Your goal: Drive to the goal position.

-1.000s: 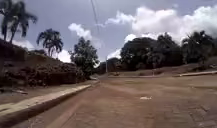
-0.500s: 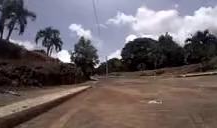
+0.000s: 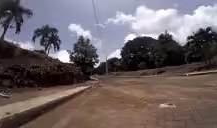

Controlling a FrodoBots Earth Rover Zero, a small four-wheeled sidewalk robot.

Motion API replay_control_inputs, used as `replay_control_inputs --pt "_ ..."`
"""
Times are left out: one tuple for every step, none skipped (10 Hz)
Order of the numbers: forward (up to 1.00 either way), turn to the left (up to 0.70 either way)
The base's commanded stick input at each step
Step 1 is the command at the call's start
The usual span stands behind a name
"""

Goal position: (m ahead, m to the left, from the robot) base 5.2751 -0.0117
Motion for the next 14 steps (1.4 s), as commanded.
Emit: replay_control_inputs --pt "0.7 0.0" --pt "0.7 0.0" --pt "0.7 0.0" --pt "0.7 0.0" --pt "0.7 0.0" --pt "0.7 0.0" --pt "0.7 -0.13" --pt "0.7 -0.19" --pt "0.7 0.0" --pt "0.7 0.0" --pt "0.7 0.0" --pt "0.7 0.0" --pt "0.7 0.0" --pt "0.7 0.0"
